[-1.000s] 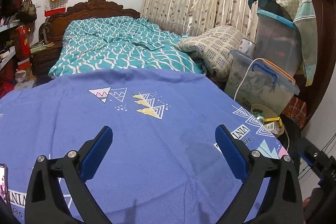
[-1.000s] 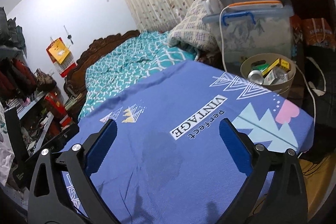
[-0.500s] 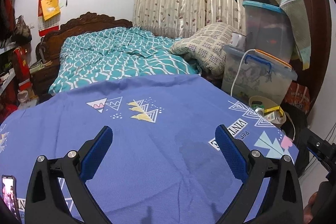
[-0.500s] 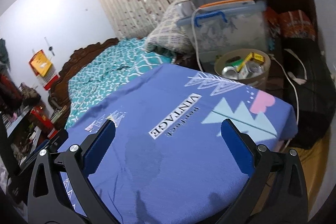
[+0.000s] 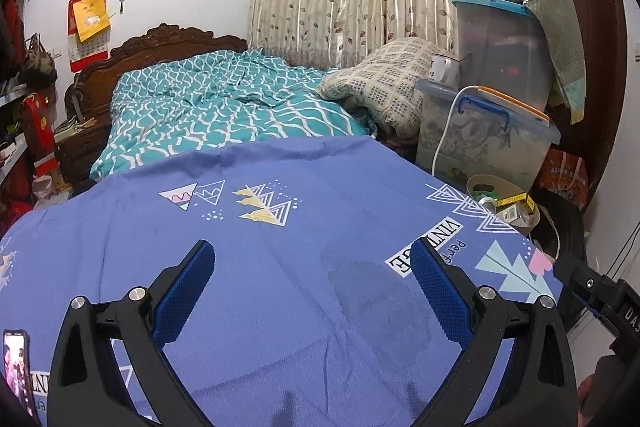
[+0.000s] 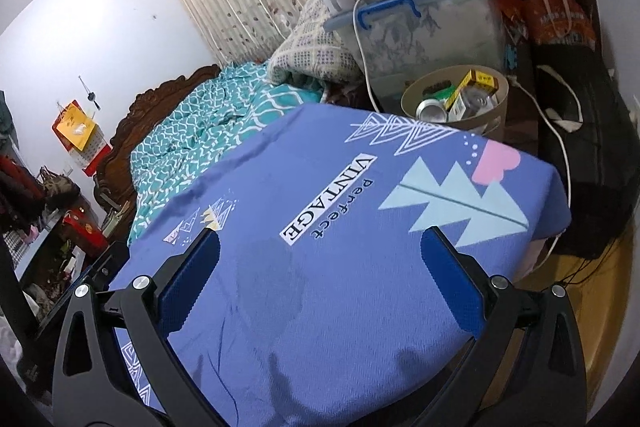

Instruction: Collect trash

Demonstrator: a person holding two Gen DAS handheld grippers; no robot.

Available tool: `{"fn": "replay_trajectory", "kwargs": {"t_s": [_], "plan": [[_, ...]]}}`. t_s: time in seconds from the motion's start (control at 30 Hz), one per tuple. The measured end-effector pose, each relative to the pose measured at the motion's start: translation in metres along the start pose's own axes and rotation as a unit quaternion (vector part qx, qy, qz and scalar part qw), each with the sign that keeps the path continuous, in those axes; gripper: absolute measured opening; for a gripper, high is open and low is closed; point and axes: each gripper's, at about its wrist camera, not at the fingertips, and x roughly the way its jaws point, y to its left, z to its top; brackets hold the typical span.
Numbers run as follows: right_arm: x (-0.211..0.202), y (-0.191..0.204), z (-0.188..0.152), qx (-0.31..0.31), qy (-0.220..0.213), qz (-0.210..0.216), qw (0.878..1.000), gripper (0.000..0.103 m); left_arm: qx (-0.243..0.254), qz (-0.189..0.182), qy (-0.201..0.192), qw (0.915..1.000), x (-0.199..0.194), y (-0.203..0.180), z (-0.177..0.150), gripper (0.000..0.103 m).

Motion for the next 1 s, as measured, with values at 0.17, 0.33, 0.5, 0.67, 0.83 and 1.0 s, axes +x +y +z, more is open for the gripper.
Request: {"fn": "replay_trajectory", "kwargs": {"t_s": [0.17, 0.33, 0.5, 0.67, 0.83, 1.0], "plan": [[0.000, 0.001, 0.001, -0.009, 0.007, -0.004, 1.000, 0.100, 0.009, -0.004, 0.010, 0.9999, 0.001, -0.003, -0.002, 0.094], [0.003, -0.001, -0.002, -0.004, 0.024, -0.010, 1.000, 0.100, 0.022, 0.002, 0.025, 0.9994, 0.005, -0.010, -0.006, 0.094], [0.004, -0.006, -0.005, 0.006, 0.031, -0.009, 0.999, 0.100, 0.037, 0.012, 0.038, 0.9985, 0.009, -0.016, -0.009, 0.094], [0.000, -0.004, -0.002, 0.000, 0.024, -0.005, 1.000, 0.100, 0.044, 0.016, 0.045, 0.9979, 0.010, -0.020, -0.012, 0.094], [-0.015, 0.001, 0.003, -0.009, -0.003, -0.005, 1.000, 0.100, 0.041, 0.018, 0.046, 0.9979, 0.010, -0.020, -0.012, 0.094], [-0.016, 0.003, 0.002, -0.013, -0.004, -0.003, 1.000, 0.100, 0.036, 0.020, 0.061, 0.9973, 0.013, -0.020, -0.013, 0.094]]}}
